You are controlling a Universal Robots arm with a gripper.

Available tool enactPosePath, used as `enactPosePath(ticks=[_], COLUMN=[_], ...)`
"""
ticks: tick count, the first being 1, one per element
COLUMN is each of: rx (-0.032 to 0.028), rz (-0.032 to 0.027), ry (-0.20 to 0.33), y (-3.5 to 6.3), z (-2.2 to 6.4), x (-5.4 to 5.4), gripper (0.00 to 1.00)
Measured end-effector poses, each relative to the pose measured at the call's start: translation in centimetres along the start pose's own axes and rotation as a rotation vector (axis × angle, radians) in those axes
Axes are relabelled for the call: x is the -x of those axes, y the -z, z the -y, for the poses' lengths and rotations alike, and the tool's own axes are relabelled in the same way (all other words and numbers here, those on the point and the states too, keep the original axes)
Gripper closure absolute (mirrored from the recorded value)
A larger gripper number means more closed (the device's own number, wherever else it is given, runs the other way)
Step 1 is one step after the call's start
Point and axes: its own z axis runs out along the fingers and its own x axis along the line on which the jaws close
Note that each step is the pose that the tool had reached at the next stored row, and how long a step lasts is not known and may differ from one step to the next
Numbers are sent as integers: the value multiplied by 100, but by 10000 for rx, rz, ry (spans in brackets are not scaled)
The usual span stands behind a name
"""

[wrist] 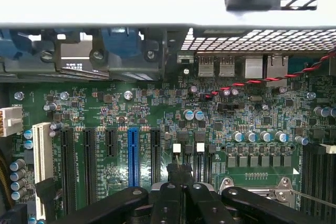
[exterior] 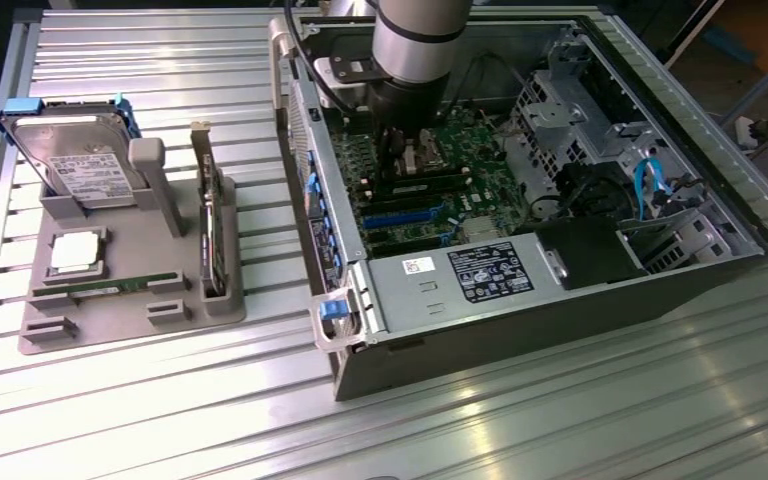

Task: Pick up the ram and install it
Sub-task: 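Press down the ram until it locks into place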

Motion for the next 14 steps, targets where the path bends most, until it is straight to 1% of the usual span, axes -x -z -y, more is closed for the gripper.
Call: enactPosePath(ticks=[1,4,5,10,14], rx=[-1,1,1,0,1], rz=[-10,-64,-71,-72,-72], ry=[-1,0,2,2,1], y=[0,3,3,3,2], z=[0,0,0,0,-1], x=[3,15,16,44,44], gripper=[89,89,89,89,89])
